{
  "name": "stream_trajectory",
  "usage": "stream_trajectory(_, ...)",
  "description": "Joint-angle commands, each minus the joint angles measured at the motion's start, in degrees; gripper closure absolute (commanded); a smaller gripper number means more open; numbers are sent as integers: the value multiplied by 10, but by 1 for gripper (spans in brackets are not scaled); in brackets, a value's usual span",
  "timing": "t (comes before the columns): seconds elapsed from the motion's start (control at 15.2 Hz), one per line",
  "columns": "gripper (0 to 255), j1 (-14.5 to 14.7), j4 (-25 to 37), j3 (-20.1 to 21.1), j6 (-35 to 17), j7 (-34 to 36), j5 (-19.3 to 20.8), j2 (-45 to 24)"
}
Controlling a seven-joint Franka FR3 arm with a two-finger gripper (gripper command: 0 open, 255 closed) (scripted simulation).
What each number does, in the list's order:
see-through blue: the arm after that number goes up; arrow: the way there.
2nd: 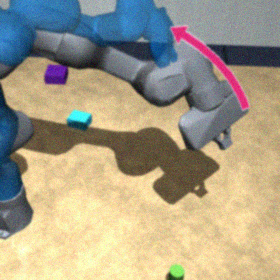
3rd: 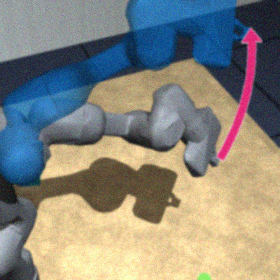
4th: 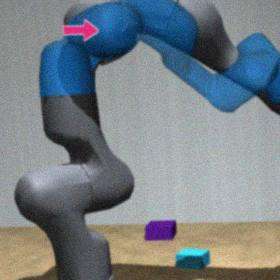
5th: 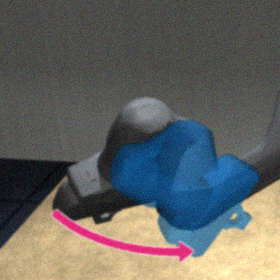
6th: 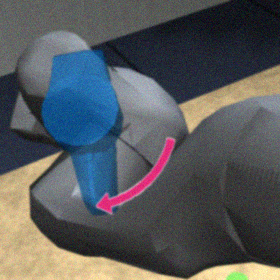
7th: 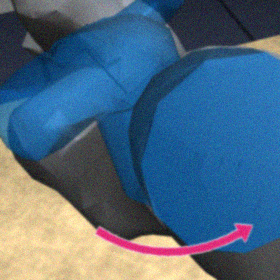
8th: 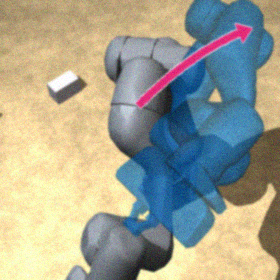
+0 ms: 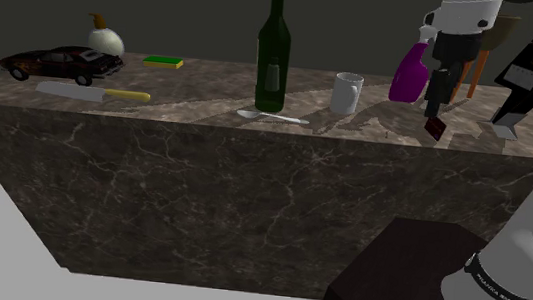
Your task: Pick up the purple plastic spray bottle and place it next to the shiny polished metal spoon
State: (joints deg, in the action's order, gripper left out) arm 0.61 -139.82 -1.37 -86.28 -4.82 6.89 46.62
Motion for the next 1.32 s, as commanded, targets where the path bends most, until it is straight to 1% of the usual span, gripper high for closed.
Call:
stream_trajectory(0.0, 0, 0, 0, 0, 0, 0, 0, 0)
stream_trajectory(0.2, 0, 0, -3, -62, -31, -86, 27, 20)
stream_trajectory(0.4, 0, 2, 4, -126, -63, -172, 48, 26)
stream_trajectory(0.59, 0, 13, 23, -194, -96, -258, 60, 18)
stream_trajectory(0.73, 0, 24, 41, -240, -116, -316, 62, 6)
stream_trajectory(0.86, 0, 42, 65, -288, -134, -374, 59, -10)
stream_trajectory(0.99, 0, 66, 94, -339, -150, -433, 51, -30)
stream_trajectory(1.12, 0, 96, 127, -391, -162, -492, 37, -53)
stream_trajectory(1.25, 0, 134, 167, -448, -169, -553, 17, -77)
